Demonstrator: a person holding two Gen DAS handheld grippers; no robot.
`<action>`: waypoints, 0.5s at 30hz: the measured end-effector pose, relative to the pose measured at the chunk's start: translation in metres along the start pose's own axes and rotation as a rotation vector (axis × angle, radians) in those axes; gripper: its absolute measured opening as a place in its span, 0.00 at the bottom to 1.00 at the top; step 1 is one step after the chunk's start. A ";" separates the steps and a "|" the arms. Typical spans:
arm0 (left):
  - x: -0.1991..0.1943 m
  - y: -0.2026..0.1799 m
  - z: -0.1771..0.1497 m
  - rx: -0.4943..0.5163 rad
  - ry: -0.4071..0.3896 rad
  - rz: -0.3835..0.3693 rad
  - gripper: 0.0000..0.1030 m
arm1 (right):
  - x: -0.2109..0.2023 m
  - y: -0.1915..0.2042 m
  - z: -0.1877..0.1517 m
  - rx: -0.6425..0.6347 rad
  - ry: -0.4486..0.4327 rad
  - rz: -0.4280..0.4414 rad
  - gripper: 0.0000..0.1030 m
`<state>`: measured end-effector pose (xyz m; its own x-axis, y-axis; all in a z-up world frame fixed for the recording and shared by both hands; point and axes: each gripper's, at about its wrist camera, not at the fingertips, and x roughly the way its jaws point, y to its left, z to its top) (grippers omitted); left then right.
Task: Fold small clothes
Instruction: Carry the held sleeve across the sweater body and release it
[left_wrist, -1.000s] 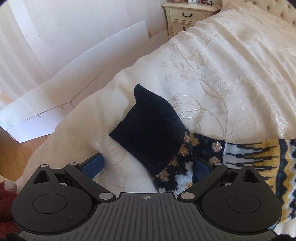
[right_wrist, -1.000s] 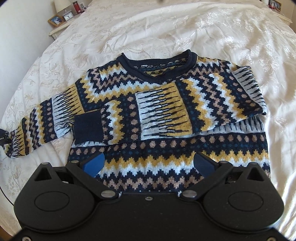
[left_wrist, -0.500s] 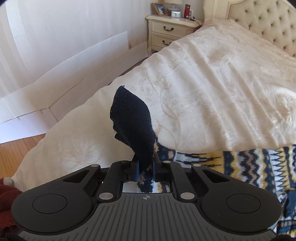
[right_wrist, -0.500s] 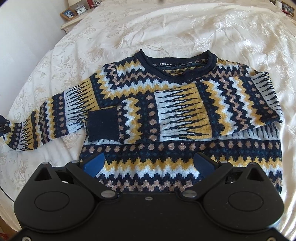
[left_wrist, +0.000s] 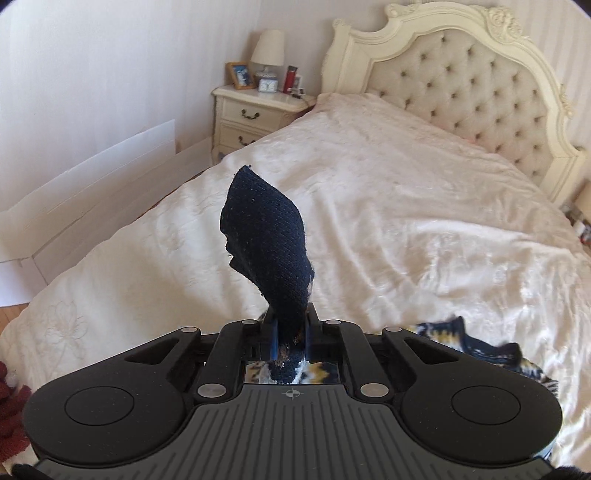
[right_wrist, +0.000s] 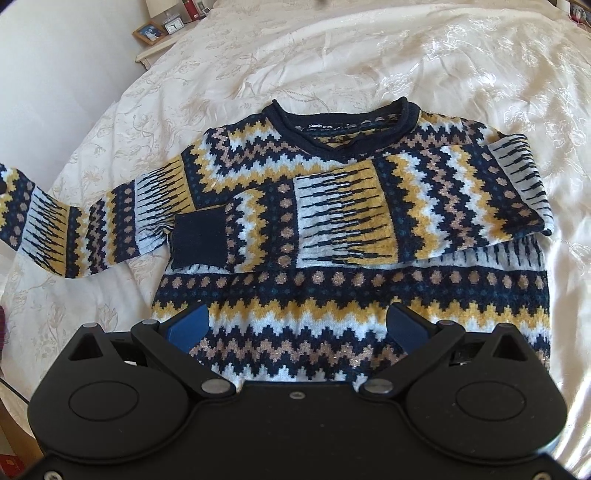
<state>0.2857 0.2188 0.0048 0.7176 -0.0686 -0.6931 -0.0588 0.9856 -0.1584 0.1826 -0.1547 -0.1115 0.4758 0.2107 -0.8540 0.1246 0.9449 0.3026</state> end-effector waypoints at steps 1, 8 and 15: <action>-0.002 -0.013 0.000 0.014 -0.002 -0.017 0.11 | -0.002 -0.006 -0.001 0.006 -0.001 0.003 0.99; 0.010 -0.117 -0.021 0.108 0.019 -0.139 0.11 | -0.016 -0.050 -0.007 0.045 -0.003 0.016 0.99; 0.039 -0.213 -0.067 0.156 0.102 -0.217 0.12 | -0.028 -0.089 -0.011 0.076 -0.004 0.019 0.99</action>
<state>0.2798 -0.0040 -0.0354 0.6278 -0.2880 -0.7231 0.2018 0.9575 -0.2060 0.1492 -0.2420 -0.1194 0.4823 0.2270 -0.8461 0.1816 0.9189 0.3501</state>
